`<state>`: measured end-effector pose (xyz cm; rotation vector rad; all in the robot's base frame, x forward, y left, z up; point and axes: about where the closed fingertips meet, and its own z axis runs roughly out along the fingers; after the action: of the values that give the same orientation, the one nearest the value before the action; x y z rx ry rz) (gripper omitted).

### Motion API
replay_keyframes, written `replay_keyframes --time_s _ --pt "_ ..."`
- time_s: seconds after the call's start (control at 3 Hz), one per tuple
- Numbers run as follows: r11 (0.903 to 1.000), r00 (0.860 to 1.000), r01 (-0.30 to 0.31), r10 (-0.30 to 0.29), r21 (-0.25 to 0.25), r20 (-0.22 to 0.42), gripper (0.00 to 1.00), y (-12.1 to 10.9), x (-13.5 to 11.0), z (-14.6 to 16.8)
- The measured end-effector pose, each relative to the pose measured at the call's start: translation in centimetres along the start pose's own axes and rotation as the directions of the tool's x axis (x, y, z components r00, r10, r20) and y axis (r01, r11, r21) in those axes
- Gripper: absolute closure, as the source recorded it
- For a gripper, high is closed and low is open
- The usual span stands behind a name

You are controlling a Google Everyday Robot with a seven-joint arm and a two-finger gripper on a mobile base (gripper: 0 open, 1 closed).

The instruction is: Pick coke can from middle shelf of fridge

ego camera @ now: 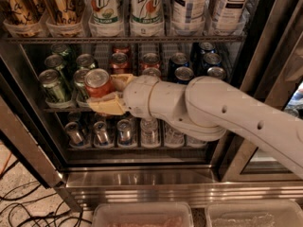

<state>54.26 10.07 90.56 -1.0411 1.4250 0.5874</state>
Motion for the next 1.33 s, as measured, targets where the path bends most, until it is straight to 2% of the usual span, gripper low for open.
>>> replay_keyframes --time_s 0.33,0.67,1.0,1.33 --pt "0.9923 0.999 -0.049 0.05 -0.114 0.01 1.0 1.4 0.5 -1.2" --pt "0.9656 0.993 -0.106 0.116 -0.237 0.027 1.0 3.0 1.3 -2.8" --pt "0.9432 0.987 -0.154 0.16 -0.295 -0.003 1.0 4.7 2.0 -4.8" --pt "0.9418 0.98 -0.199 0.191 -0.271 -0.056 1.0 6.9 1.7 -6.7"
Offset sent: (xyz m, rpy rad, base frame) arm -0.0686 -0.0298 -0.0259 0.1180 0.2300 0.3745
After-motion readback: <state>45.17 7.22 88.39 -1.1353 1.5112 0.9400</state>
